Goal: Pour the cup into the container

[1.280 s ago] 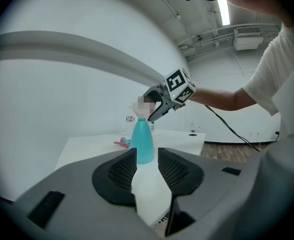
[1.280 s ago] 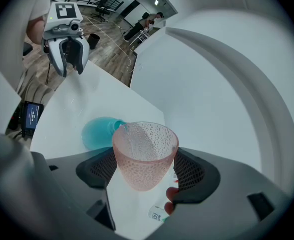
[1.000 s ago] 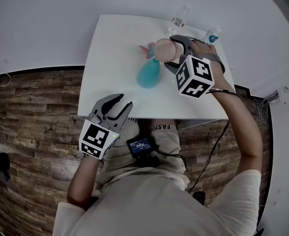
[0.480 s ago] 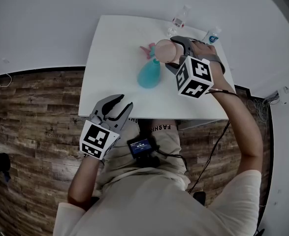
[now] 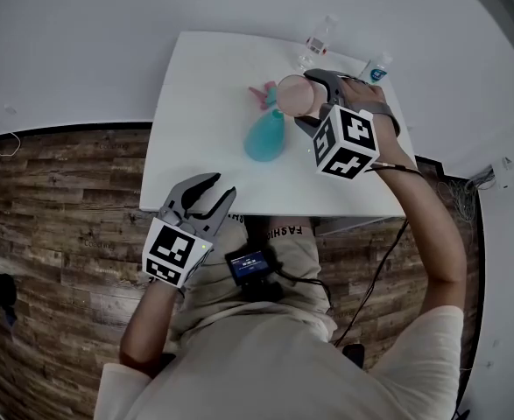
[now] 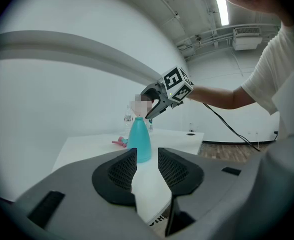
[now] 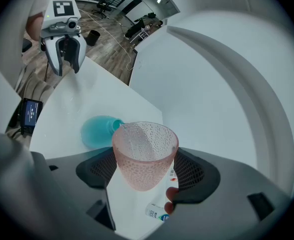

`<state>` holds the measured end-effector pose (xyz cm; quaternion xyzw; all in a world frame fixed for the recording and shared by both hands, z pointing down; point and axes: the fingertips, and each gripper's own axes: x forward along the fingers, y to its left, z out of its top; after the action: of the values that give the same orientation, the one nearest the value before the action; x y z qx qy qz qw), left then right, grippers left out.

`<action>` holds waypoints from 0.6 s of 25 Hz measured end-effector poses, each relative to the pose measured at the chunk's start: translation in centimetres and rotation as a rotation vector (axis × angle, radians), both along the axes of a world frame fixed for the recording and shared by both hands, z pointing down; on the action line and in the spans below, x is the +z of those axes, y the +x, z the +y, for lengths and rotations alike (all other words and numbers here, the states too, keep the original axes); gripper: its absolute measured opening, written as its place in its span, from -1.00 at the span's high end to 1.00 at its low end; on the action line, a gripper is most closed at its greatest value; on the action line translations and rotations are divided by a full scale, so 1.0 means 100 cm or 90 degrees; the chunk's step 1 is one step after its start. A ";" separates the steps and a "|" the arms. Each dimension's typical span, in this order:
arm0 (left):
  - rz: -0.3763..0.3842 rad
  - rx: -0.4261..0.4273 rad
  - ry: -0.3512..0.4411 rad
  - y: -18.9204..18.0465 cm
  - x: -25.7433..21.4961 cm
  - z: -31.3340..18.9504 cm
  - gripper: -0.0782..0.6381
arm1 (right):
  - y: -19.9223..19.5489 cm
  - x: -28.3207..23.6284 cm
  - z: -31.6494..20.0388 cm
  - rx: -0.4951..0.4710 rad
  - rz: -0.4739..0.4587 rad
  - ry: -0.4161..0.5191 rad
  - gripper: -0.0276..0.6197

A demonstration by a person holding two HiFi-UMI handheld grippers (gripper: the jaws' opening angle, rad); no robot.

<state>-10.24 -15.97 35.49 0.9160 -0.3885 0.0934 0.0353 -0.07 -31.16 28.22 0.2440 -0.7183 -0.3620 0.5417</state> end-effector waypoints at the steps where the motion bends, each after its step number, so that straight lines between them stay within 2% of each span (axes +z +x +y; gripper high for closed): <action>1: 0.001 -0.001 0.000 -0.001 -0.001 0.000 0.39 | 0.000 0.000 0.000 0.000 0.000 0.000 -0.20; 15: 0.004 -0.007 -0.001 -0.002 0.000 0.000 0.39 | -0.001 0.003 -0.001 0.000 0.009 0.003 -0.20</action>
<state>-10.48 -15.93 35.45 0.9141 -0.3935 0.0905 0.0379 -0.18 -31.25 28.50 0.2423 -0.7139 -0.3653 0.5461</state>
